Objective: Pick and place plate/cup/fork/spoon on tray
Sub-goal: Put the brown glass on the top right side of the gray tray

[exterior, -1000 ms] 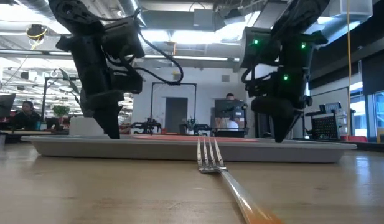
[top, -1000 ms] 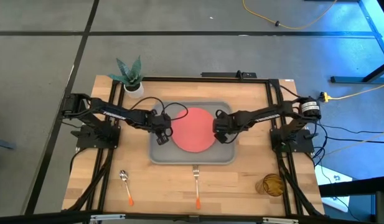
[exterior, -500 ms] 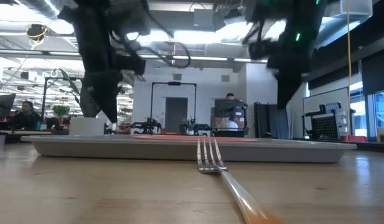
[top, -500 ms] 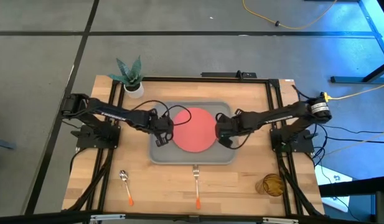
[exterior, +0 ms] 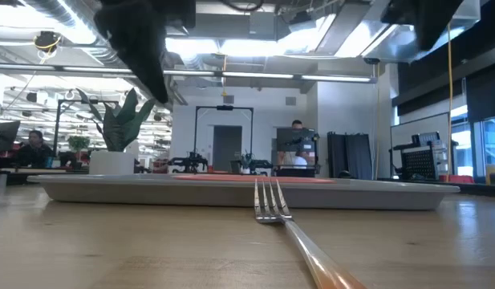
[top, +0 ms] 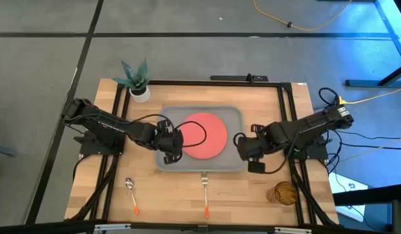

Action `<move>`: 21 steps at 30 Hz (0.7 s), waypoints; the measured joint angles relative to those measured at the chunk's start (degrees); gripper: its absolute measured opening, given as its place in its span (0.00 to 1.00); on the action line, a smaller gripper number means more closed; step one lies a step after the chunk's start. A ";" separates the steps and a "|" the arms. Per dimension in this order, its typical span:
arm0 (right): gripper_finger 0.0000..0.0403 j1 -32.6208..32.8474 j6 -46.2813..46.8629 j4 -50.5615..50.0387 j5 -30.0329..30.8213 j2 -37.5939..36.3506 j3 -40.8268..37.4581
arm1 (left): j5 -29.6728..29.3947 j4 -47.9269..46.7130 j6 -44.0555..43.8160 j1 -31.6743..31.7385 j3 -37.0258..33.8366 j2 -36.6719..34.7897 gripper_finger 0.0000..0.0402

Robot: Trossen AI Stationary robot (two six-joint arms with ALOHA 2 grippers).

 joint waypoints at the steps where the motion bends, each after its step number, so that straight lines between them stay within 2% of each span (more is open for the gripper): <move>1: 0.03 0.04 -0.05 -0.18 -1.57 0.00 0.84 | -0.18 -0.12 -0.06 -0.54 0.54 0.00 0.00; 8: 0.06 -0.22 5.91 -0.33 -6.80 -0.02 2.70 | -0.48 -0.28 -2.86 -3.97 2.16 0.00 0.00; 18: 0.06 0.26 5.23 -2.90 -7.09 -0.02 2.70 | -1.82 -0.55 -4.55 -5.98 2.18 0.00 0.00; 21: 0.04 0.41 2.37 -4.35 -12.20 -0.02 2.70 | -1.92 -0.76 -4.52 -5.98 2.18 0.00 0.00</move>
